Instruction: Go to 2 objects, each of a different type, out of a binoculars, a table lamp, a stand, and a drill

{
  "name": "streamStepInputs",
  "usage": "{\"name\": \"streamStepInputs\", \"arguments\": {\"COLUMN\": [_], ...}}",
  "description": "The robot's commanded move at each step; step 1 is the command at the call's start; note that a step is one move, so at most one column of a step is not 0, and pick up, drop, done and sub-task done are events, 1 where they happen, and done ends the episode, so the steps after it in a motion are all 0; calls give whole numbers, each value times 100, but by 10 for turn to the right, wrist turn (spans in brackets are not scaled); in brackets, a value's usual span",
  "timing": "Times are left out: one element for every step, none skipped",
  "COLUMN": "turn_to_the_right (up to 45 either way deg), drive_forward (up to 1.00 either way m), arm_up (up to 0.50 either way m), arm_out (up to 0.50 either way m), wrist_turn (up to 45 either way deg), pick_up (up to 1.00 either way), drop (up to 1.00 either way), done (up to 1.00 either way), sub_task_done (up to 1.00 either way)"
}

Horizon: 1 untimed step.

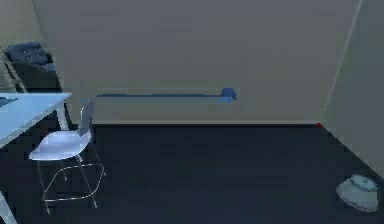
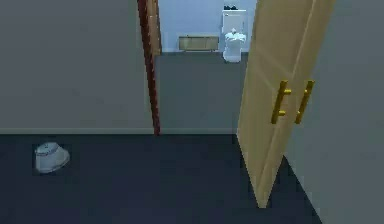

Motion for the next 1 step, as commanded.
{"name": "streamStepInputs", "arguments": {"turn_to_the_right": [450], "drive_forward": [0], "arm_up": [0], "arm_out": [0], "wrist_turn": [0], "pick_up": [0], "drop": [0], "done": [0], "sub_task_done": [0]}}
